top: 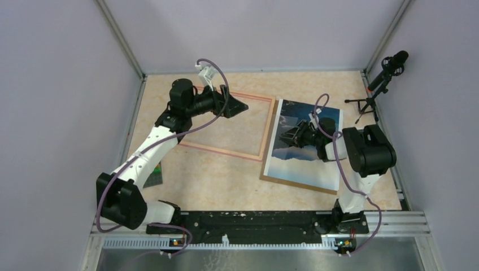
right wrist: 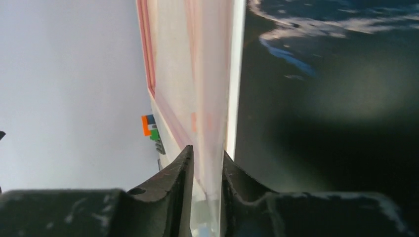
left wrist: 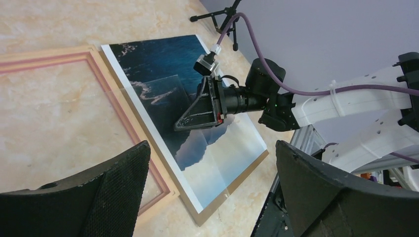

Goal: Put the photo into the frame

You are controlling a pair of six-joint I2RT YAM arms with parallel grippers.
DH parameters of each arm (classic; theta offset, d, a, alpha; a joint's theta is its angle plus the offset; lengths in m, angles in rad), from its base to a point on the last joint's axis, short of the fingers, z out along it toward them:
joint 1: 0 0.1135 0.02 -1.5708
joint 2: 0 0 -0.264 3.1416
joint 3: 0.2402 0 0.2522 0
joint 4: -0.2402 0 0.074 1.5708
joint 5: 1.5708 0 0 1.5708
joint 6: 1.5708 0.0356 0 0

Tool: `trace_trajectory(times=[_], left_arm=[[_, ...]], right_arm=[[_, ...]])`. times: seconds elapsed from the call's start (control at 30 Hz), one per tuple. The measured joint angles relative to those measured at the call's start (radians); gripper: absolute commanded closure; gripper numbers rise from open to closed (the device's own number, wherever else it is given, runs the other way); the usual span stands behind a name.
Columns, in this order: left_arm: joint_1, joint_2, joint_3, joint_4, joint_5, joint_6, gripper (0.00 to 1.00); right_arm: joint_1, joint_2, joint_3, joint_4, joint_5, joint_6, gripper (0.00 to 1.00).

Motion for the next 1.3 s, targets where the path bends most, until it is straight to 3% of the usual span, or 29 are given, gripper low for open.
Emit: trace_trajectory(times=[0.07, 0.7, 1.07, 1.3], left_arm=[[-0.004, -0.023, 0.000, -0.003, -0.011, 0.016, 0.01], [-0.040, -0.056, 0.007, -0.097, -0.085, 0.105, 0.01], [-0.040, -0.039, 0.015, -0.132, -0.098, 0.126, 0.01], [-0.040, -0.039, 0.026, -0.137, -0.109, 0.131, 0.01]], right_arm=[[0.022, 0.000, 0.006, 0.028, 0.014, 0.002, 1.00], [0.152, 0.225, 0.305, 0.241, 0.063, -0.099, 1.00], [0.168, 0.343, 0.373, 0.470, 0.063, -0.014, 1.00], [0.170, 0.375, 0.402, 0.485, 0.084, 0.026, 1.00]])
